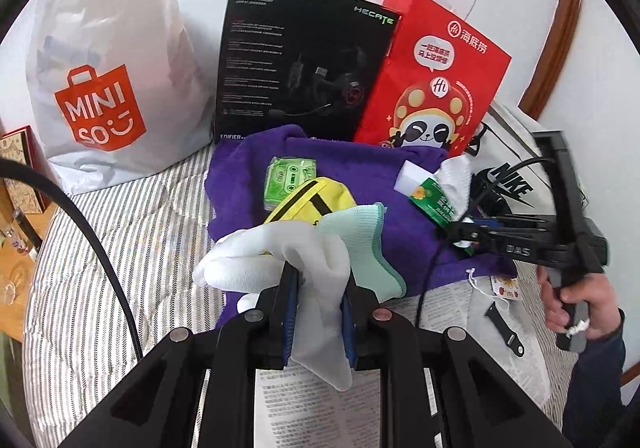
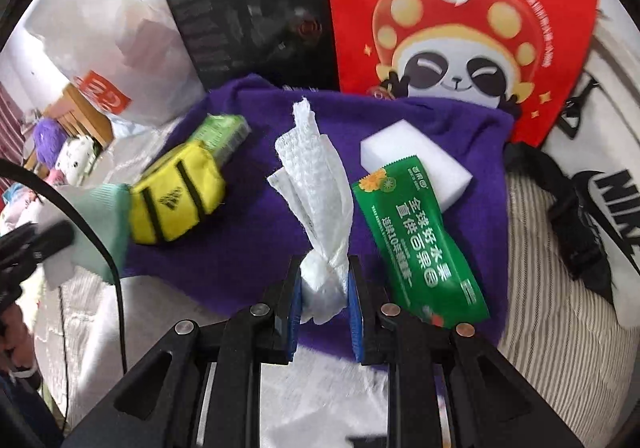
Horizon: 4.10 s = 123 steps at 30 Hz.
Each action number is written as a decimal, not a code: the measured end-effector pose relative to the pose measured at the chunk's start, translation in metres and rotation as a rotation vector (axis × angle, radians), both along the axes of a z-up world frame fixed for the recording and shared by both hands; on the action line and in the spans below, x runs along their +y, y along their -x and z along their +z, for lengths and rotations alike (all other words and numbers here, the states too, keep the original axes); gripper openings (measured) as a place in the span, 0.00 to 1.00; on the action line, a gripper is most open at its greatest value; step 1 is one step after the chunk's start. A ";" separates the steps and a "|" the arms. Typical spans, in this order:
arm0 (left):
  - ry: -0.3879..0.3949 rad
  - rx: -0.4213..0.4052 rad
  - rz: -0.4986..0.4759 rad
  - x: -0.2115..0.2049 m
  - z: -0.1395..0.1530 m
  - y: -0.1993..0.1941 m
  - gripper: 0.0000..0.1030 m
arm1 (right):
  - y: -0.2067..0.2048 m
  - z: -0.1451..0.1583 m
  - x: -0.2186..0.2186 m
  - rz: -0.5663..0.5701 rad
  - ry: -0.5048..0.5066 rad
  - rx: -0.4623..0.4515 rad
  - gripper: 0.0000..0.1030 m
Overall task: Organize soft objects
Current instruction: 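Carry the gloves with the left tool while the right tool sets the wipe on the towel, then lower the white gloves onto the purple towel and open the left tool, then grasp the black watch strap piece on the newspaper with the right tool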
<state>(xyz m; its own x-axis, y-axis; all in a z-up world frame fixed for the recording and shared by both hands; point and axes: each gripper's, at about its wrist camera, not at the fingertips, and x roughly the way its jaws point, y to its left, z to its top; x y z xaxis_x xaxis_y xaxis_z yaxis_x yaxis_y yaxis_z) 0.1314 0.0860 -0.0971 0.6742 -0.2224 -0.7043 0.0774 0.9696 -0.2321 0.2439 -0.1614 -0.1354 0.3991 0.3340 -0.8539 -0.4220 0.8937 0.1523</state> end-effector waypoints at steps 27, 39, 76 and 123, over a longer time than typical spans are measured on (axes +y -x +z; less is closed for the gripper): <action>0.009 0.028 0.000 0.001 -0.016 -0.020 0.18 | -0.014 -0.028 -0.001 0.015 -0.022 0.065 0.42; 0.001 0.045 -0.033 -0.036 -0.019 -0.041 0.18 | 0.028 0.012 -0.039 0.001 -0.083 -0.056 0.49; -0.169 0.127 -0.142 -0.109 -0.061 -0.079 0.50 | 0.106 0.019 -0.098 -0.091 -0.138 -0.070 0.54; -0.086 0.063 -0.111 -0.062 -0.029 0.052 0.67 | 0.147 -0.042 -0.069 -0.102 0.095 0.001 0.21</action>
